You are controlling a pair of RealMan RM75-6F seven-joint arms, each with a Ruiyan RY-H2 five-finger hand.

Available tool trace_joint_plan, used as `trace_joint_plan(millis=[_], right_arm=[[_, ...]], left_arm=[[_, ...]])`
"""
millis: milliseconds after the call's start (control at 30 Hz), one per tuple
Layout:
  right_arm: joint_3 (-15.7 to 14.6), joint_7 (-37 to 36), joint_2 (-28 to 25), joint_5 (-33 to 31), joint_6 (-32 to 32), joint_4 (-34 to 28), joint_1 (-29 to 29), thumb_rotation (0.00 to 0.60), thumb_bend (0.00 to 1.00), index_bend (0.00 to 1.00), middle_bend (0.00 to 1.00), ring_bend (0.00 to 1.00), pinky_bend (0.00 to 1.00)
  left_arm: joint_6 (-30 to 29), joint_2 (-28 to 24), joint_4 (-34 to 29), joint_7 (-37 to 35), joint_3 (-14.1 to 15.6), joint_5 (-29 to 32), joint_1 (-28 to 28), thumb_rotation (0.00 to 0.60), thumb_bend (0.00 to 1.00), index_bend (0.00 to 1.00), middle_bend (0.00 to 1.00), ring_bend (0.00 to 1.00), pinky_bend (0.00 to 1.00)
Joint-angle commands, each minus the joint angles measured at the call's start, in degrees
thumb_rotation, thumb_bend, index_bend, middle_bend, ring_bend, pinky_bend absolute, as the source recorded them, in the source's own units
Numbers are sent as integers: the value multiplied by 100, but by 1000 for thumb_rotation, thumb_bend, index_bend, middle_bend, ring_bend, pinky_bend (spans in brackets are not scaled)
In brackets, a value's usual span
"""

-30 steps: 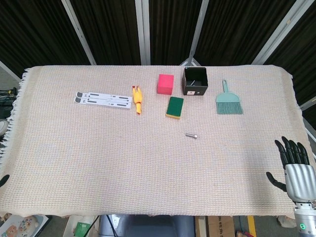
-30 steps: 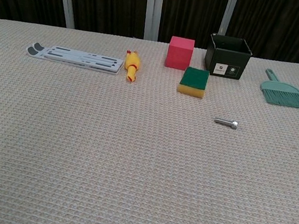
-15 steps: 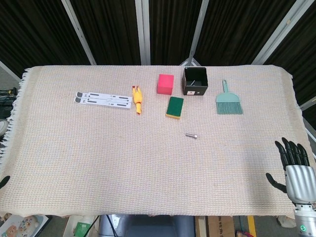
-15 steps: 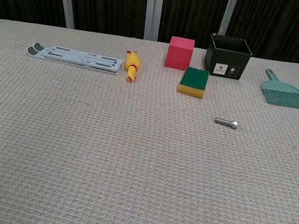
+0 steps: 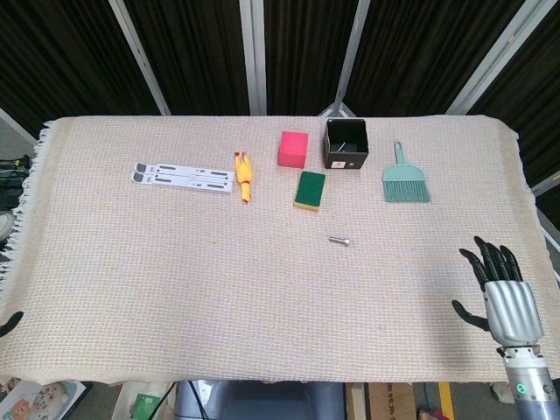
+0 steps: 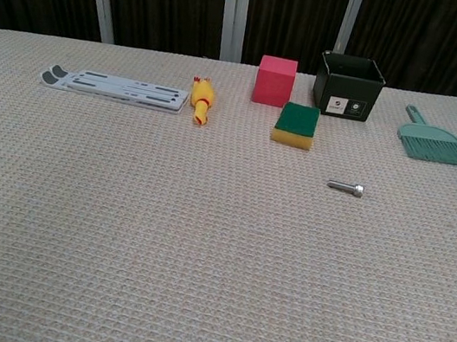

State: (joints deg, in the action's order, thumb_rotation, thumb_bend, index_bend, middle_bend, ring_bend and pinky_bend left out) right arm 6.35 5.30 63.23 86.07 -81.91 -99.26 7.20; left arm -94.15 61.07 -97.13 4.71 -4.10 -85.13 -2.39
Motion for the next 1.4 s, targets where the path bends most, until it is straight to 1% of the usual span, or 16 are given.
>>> trace_joint_plan(millis=[33,100,133,167,200,267,300,367,500,567,700,800,900,1000,1133,1400], right_arm=[[448,469,-346,-862,875,-658,576,600,210,201,14,88,22],[714,663,-467,-1541,1359,-1011,891,600,210,210,14,94,23],[909,832,-563,-2124,1718,-1249,1149,600,210,225,15,101,23],[1025,951,-623,-2515,1933,-1383,1323,600,209,233,16,104,23],[1178,1150,-694,-3077,2177,-1529,1580,600,209,251,18,111,23],[1401,1591,-659,-3936,2372,-1608,2077,600,209,269,21,113,23],[1438,1851,-600,-4241,2380,-1588,2290,600,210,276,22,113,23],[1435,2620,-369,-5008,2228,-1497,2826,600,210,283,23,113,23],[1433,3959,402,-6550,1454,-1199,3830,600,216,305,23,113,23],[1543,4355,859,-7265,1039,-947,4246,600,228,312,23,113,23],[1912,4622,1597,-8314,655,-412,4826,600,260,341,23,113,23],[2001,4806,1997,-8607,443,-72,5143,600,263,345,23,113,23],[1974,4993,2340,-8702,205,198,5378,600,263,345,23,107,23],[2076,5071,2826,-8874,-31,534,5626,600,263,345,23,103,23],[2153,5130,3300,-8933,-155,915,5838,600,263,345,23,97,23],[2123,5063,3703,-8800,-184,1315,5816,600,263,364,23,96,23]], left_arm=[[24,19,-1,34,-4,-2,24,600,236,121,0,0,0],[41,28,6,44,-12,9,37,600,236,121,0,0,0],[61,28,9,41,-16,29,44,600,236,121,0,0,0],[73,25,10,37,-20,45,47,600,236,121,0,0,0],[85,21,13,32,-29,69,51,600,236,121,0,0,0],[99,15,17,24,-40,99,56,600,236,121,0,0,0],[102,13,17,20,-43,106,57,600,236,121,0,0,0],[106,9,14,10,-42,104,61,600,235,121,0,0,0],[119,-2,13,-9,-24,73,66,600,236,121,0,0,0],[141,-9,17,-26,-22,80,74,600,236,121,0,0,0],[207,-35,27,-89,-37,134,99,600,236,121,0,0,0],[262,-51,39,-162,-58,174,127,600,236,121,0,0,0],[329,-60,56,-193,-70,208,161,600,236,121,0,0,0],[432,-64,61,-194,-58,221,209,600,236,121,0,0,0],[474,-76,65,-209,-43,202,235,600,236,121,0,0,0],[479,-96,78,-254,-56,245,238,600,236,121,0,0,0]])
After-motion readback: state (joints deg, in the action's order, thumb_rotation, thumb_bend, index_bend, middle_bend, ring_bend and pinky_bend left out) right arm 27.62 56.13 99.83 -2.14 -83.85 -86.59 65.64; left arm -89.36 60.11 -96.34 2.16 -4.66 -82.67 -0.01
